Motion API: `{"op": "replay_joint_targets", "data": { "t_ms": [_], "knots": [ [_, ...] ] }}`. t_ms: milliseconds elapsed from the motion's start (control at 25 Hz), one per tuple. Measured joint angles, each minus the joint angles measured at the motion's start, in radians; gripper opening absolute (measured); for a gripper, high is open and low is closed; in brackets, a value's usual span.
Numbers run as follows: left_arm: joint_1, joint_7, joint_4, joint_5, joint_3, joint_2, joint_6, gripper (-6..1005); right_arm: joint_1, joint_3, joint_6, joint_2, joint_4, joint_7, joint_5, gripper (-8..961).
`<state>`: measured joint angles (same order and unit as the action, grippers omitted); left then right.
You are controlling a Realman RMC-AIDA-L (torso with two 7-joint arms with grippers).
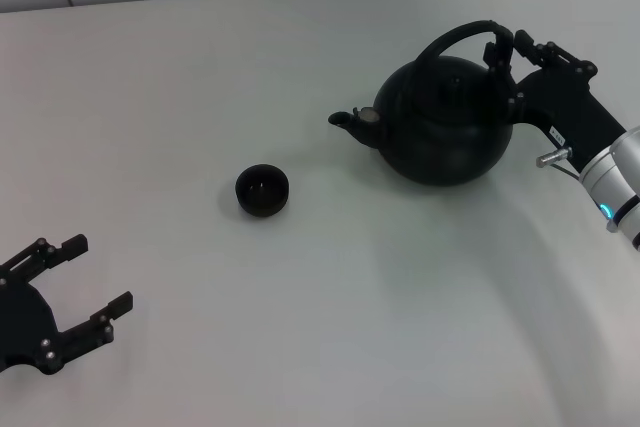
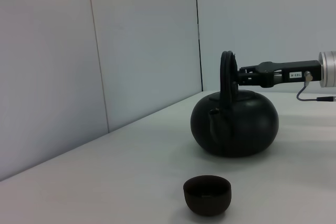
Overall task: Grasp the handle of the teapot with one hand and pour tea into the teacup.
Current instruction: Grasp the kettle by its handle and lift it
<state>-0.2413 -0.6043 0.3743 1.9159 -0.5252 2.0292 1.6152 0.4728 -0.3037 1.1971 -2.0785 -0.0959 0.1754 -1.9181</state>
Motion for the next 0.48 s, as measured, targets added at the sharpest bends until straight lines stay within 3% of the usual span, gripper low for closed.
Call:
{"op": "replay_joint_targets", "data": {
  "t_ms": [320, 440, 480],
  "knots": [
    [0.002, 0.0, 0.0, 0.0, 0.001, 0.0, 0.001, 798, 0.003, -0.006, 0.001, 0.0, 0.009, 0.039, 0.0, 333],
    [0.002, 0.0, 0.0, 0.0, 0.001, 0.0, 0.002, 798, 0.003, -0.009, 0.013, 0.0, 0.009, 0.039, 0.004, 109],
    [0.002, 0.0, 0.0, 0.0, 0.001, 0.0, 0.002, 798, 0.002, -0.009, 0.022, 0.0, 0.009, 0.039, 0.004, 104]
  ]
}}
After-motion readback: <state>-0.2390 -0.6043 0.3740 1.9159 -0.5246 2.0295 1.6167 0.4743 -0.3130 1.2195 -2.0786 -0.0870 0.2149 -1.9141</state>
